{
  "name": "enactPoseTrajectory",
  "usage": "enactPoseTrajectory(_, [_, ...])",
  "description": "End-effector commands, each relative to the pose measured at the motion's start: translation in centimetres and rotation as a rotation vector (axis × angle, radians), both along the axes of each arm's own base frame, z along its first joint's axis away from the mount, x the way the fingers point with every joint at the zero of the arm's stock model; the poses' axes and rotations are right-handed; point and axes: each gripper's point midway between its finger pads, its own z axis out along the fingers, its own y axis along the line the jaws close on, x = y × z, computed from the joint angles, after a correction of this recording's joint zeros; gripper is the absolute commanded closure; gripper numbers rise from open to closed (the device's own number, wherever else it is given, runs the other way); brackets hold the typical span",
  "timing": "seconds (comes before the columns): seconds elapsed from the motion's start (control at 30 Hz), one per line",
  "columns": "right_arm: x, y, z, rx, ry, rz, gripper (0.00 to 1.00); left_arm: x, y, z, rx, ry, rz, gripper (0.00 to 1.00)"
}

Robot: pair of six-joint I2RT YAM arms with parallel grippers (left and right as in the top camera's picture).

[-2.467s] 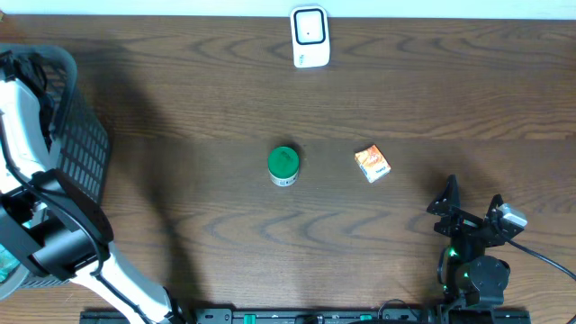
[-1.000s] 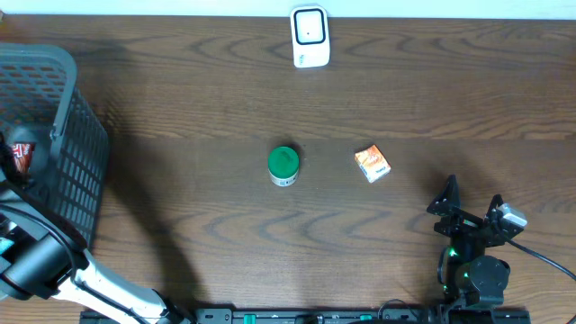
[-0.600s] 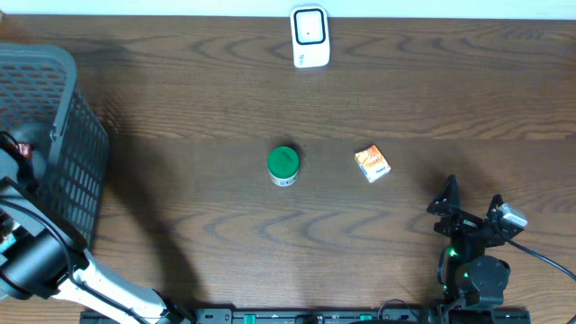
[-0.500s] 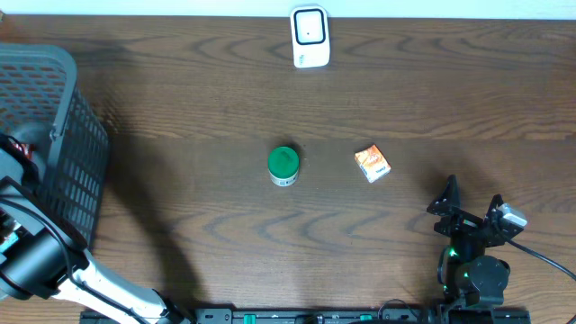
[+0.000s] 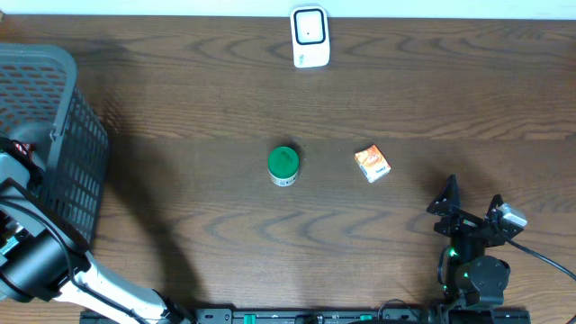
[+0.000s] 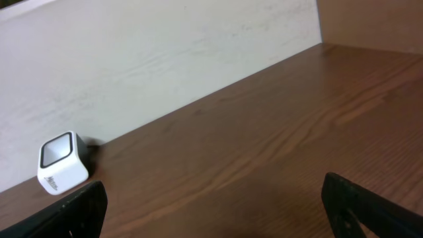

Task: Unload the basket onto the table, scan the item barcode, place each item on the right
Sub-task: 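Carry the wipes pack with the left gripper up to the white scanner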

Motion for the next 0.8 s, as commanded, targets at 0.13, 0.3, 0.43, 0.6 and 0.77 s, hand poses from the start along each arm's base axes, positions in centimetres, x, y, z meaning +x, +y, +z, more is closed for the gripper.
enactPoseTrajectory(0.13, [0.0,0.0,-0.1,-0.011,0.003,-0.001,0.01,2.2,1.1,1.3,-0.060,-0.016,-0.154,0.81])
enactPoseTrajectory(0.3, [0.0,0.0,-0.1,-0.011,0.003,-0.001,0.01,6.1,2.0,6.7,-0.035,-0.190,-0.294,0.86])
enactPoseTrajectory(0.43, [0.0,0.0,-0.1,-0.011,0.003,-0.001,0.01,10.7,0.6,13.1,-0.034,-0.447,-0.489,0.90])
enactPoseTrajectory(0.6, [0.0,0.0,-0.1,-0.011,0.003,-0.001,0.01,15.1,-5.2,23.4,-0.052,-0.877,-0.732,0.90])
enactPoseTrajectory(0.77, [0.0,0.1,-0.1,-0.011,0.003,0.000,0.01,15.4,-13.2,33.0,-0.047,-1.176,-0.998,0.90])
